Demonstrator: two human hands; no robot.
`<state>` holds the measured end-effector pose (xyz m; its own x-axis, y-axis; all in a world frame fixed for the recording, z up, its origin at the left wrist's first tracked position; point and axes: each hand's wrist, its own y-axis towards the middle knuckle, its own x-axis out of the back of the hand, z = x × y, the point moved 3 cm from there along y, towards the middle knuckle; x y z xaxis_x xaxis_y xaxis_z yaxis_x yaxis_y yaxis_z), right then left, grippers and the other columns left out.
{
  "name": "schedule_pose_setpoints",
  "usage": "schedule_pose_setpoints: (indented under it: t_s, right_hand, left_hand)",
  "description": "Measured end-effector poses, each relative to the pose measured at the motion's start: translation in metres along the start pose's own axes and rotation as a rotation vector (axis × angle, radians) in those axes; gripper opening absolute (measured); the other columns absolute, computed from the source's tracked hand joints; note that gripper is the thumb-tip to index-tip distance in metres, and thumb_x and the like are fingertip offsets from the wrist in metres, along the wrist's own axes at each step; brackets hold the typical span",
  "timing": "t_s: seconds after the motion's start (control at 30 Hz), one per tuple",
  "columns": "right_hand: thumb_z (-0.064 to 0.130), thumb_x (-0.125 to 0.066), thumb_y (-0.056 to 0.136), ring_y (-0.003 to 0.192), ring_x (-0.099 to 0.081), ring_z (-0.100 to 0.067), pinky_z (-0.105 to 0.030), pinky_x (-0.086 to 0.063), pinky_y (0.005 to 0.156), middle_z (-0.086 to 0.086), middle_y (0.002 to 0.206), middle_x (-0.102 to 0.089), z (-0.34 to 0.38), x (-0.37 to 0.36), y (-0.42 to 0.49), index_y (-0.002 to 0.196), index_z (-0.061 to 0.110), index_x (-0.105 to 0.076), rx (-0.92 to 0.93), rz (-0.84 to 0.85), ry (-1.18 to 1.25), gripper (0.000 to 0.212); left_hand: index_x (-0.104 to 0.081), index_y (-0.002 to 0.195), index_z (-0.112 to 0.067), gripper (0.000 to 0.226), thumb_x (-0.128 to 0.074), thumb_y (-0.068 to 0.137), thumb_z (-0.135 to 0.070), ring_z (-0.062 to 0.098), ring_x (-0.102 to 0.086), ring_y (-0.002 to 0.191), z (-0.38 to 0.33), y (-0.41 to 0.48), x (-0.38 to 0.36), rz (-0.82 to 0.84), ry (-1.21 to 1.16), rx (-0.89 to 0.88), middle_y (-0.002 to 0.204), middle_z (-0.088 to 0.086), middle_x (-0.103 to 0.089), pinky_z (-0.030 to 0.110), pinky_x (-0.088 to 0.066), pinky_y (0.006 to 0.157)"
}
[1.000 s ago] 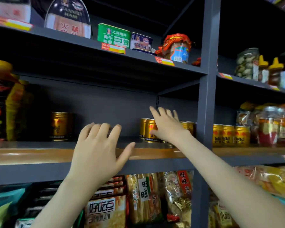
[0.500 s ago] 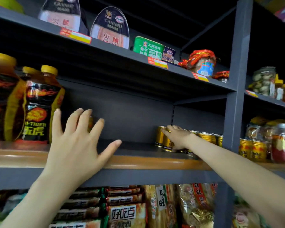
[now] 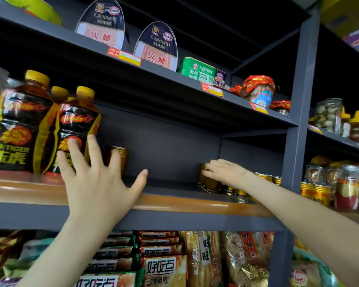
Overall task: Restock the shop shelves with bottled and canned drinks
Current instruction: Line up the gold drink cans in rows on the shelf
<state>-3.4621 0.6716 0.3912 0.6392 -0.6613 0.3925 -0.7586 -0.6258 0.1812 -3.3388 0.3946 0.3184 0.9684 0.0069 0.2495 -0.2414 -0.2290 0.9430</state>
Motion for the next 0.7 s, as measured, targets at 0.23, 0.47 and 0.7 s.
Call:
schedule_pose_setpoints:
  t_s: [0.23, 0.47, 0.7]
  right_hand:
    - [-0.011, -0.086, 0.037, 0.082, -0.065, -0.026, -0.034, -0.056, 0.076, -0.017, 0.109, -0.065, -0.005, 0.031, -0.023, 0.114, 0.007, -0.066, -0.150, -0.470, 0.019, 0.081]
    - [-0.008, -0.089, 0.050, 0.090, -0.064, -0.032, -0.038, -0.055, 0.074, -0.024, 0.125, -0.057, 0.018, 0.075, -0.055, 0.129, 0.004, -0.055, -0.223, -0.749, 0.257, 0.087]
    - [0.005, -0.067, 0.088, 0.094, -0.047, -0.023, -0.035, -0.045, 0.088, -0.018, 0.135, -0.040, 0.067, 0.129, -0.096, 0.138, 0.007, -0.042, -0.132, -1.197, 0.284, 0.055]
  left_hand:
    - [-0.068, 0.112, 0.000, 0.079, -0.035, 0.081, -0.065, 0.061, -0.026, 0.130, 0.000, 0.001, -0.002, 0.018, 0.002, 0.010, 0.139, 0.035, -0.041, 0.064, -0.022, 0.104]
    - [-0.063, 0.120, -0.002, 0.073, -0.036, 0.084, -0.059, 0.051, -0.037, 0.131, -0.015, 0.000, 0.016, 0.033, -0.030, -0.150, 0.138, 0.032, -0.045, 0.062, -0.024, 0.108]
    - [-0.040, 0.141, -0.005, 0.081, -0.059, 0.079, -0.054, 0.036, -0.047, 0.129, -0.064, -0.018, 0.067, -0.092, -0.187, -0.452, 0.138, 0.020, -0.050, 0.050, -0.036, 0.108]
